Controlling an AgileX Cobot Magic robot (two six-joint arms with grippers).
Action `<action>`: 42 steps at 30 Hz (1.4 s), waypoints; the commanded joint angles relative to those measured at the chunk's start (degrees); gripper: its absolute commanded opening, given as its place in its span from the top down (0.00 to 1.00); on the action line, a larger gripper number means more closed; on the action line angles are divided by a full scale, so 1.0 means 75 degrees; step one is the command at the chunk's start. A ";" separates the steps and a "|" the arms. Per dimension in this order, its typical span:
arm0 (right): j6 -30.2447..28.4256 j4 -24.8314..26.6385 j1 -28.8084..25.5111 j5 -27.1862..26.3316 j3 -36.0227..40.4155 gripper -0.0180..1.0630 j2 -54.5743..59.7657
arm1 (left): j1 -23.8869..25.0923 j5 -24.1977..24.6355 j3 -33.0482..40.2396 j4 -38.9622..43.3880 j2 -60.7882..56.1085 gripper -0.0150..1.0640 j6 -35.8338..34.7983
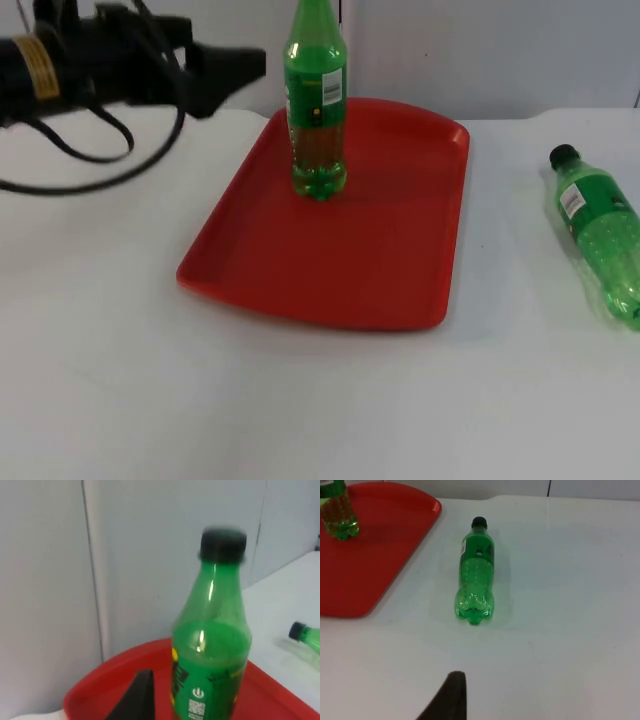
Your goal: Place the bottle upright on the tray.
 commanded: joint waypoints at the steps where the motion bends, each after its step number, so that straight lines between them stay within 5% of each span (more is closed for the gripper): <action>1: -0.0033 0.0018 -0.0028 -0.0046 0.0047 0.01 -0.0024 | 0.0031 0.0704 0.0074 0.0265 -0.0580 0.01 -0.0824; 8: -0.0033 0.0018 -0.0028 -0.0046 0.0047 0.01 -0.0024 | 0.0031 0.2485 0.0074 0.1619 -0.2159 0.01 -0.2388; 15: -0.0033 0.0018 -0.0028 -0.0046 0.0047 0.01 -0.0024 | 0.0031 0.3967 0.0074 0.3442 -0.3970 0.01 -0.5322; 22: -0.0033 0.0018 -0.0028 -0.0046 0.0047 0.01 -0.0024 | 0.0031 0.4157 0.0074 0.5696 -0.5146 0.01 -0.8139; 25: -0.0033 0.0018 -0.0028 -0.0046 0.0047 0.01 -0.0024 | 0.0031 0.4067 0.0107 0.5748 -0.5431 0.01 -0.8760; 36: -0.0033 0.0018 -0.0028 -0.0046 0.0047 0.01 -0.0024 | 0.0031 0.3384 0.0107 0.5748 -0.6496 0.01 -0.9988; 42: -0.0033 0.0018 -0.0028 -0.0046 0.0047 0.01 -0.0024 | 0.0031 0.3060 0.0107 0.5748 -0.6873 0.01 -0.8153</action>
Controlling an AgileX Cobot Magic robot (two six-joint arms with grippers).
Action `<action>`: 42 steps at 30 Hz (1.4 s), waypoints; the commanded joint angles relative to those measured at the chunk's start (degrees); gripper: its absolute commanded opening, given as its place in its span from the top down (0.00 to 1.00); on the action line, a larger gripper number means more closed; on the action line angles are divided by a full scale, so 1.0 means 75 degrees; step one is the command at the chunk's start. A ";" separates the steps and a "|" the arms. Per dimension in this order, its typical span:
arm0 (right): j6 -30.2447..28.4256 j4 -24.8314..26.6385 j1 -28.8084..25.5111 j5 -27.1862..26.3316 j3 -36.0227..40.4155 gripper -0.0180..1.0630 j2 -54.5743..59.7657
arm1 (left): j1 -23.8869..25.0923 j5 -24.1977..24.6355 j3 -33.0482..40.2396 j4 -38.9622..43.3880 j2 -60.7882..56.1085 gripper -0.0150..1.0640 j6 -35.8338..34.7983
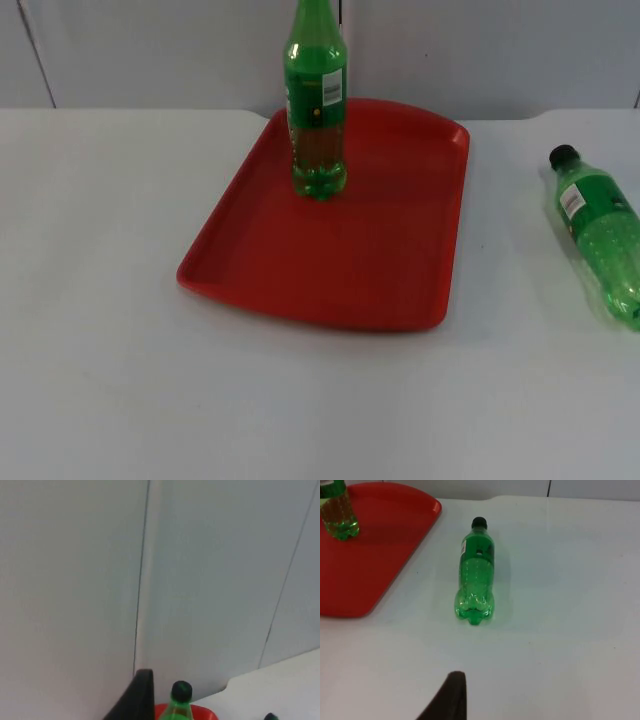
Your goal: Place the bottle upright on the tray.
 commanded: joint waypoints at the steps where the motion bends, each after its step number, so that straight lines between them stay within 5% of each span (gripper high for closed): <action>1: -0.0033 0.0018 -0.0028 -0.0046 0.0047 0.01 -0.0024 | 0.0031 -0.0254 0.0031 0.0052 -0.0240 0.01 0.0945; 3: -0.0033 0.0018 -0.0028 -0.0046 0.0047 0.01 -0.0024 | 0.0031 -0.0036 0.0031 0.0052 -0.0331 0.01 0.0509; 7: -0.0033 0.0018 -0.0028 -0.0046 0.0047 0.01 -0.0024 | 0.0031 0.1695 0.0031 0.0052 -0.0719 0.01 -0.0544; 15: -0.0033 0.0018 -0.0028 -0.0046 0.0047 0.01 -0.0024 | 0.0031 0.4127 0.0048 0.0052 -0.0858 0.01 0.0024; 20: -0.0033 0.0018 -0.0028 -0.0046 0.0047 0.01 -0.0024 | 0.0031 0.5539 0.0048 -0.0216 -0.0843 0.01 0.2118; 24: -0.0033 0.0018 -0.0028 -0.0046 0.0047 0.01 -0.0024 | 0.0031 0.7680 0.0048 -0.3721 -0.0857 0.01 0.6831; 28: -0.0033 0.0018 -0.0028 -0.0046 0.0047 0.01 -0.0024 | 0.0031 0.8651 0.0048 -0.4970 -0.0722 0.01 0.8161; 35: -0.0033 0.0018 -0.0028 -0.0046 0.0047 0.01 -0.0024 | 0.0031 0.8651 0.0048 -0.6664 -0.0811 0.01 0.9002; 42: -0.0033 0.0018 -0.0028 -0.0046 0.0047 0.01 -0.0024 | 0.0031 0.8618 0.0048 -0.9848 -0.0877 0.01 1.1537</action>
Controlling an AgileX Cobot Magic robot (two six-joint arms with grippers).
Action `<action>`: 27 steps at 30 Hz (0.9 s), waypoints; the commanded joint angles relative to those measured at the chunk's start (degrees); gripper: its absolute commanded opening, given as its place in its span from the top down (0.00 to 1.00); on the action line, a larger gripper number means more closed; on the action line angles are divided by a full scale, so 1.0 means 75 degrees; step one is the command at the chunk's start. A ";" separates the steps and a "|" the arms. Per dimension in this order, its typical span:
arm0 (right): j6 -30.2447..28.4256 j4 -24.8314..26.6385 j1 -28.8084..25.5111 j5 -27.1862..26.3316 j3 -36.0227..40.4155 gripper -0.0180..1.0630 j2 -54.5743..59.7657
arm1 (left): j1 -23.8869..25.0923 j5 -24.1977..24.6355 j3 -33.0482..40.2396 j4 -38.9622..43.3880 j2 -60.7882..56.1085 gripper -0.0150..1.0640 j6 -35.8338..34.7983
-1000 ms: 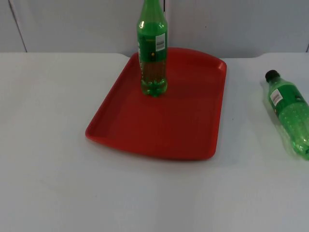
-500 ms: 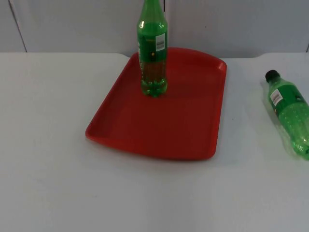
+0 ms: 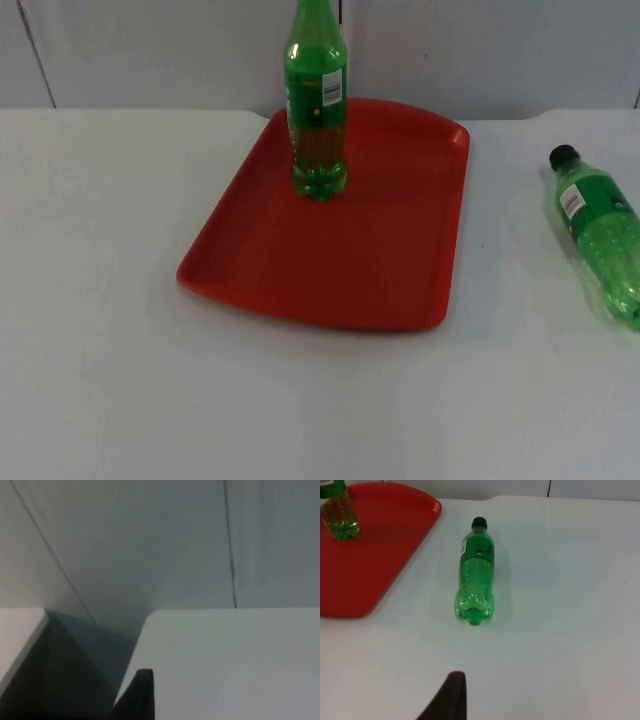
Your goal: Place the bottle upright on the tray.
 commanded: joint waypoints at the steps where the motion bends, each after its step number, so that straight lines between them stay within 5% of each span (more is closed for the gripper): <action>1: -0.0033 0.0018 -0.0028 -0.0046 0.0047 0.01 -0.0024 | 0.0012 -0.0006 0.0036 -0.0760 -0.0060 0.01 0.0542; 16: -0.0033 0.0018 -0.0028 -0.0046 0.0047 0.01 -0.0024 | 0.0012 0.0068 0.0036 -0.3540 -0.1433 0.01 0.2851; 27: -0.0033 0.0018 -0.0028 -0.0046 0.0047 0.01 -0.0024 | 0.0012 0.1074 0.0036 -0.4523 -0.2793 0.01 0.3547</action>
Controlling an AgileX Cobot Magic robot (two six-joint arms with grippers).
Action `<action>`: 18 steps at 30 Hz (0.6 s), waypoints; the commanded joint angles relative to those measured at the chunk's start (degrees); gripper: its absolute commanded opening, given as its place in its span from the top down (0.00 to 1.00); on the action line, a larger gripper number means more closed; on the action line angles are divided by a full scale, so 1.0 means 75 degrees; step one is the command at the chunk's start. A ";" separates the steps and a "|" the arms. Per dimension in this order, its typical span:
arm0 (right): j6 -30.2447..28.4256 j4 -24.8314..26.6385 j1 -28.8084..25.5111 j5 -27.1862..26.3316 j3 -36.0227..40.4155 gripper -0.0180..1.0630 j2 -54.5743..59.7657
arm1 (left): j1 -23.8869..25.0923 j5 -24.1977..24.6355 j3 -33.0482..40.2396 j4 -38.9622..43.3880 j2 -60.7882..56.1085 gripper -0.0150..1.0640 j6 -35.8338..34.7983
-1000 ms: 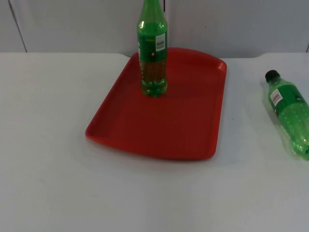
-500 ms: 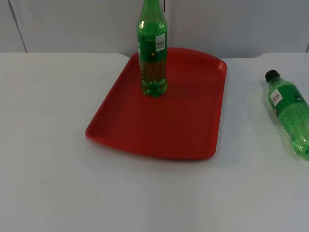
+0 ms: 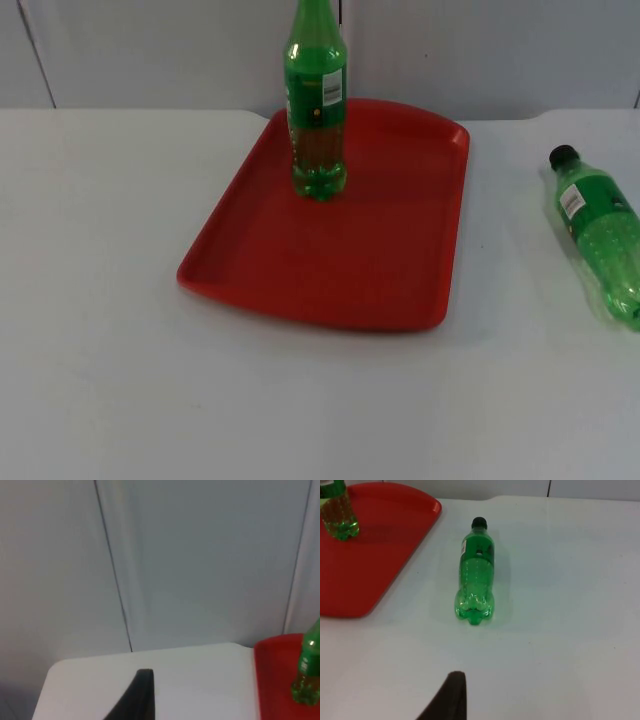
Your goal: Place the bottle upright on the tray.
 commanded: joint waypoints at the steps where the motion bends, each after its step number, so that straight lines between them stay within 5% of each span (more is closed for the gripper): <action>1: -0.0033 0.0018 -0.0028 -0.0046 0.0047 0.01 -0.0024 | 0.0012 0.0255 0.0036 -0.0287 -0.0272 0.01 0.0130; 13: -0.0033 0.0018 -0.0028 -0.0046 0.0047 0.01 -0.0024 | 0.0012 0.1300 0.0123 -0.1031 -0.1625 0.01 0.0393; 18: -0.0033 0.0018 -0.0028 -0.0046 0.0047 0.01 -0.0024 | 0.0012 0.1249 0.1301 -0.1296 -0.2689 0.01 0.0617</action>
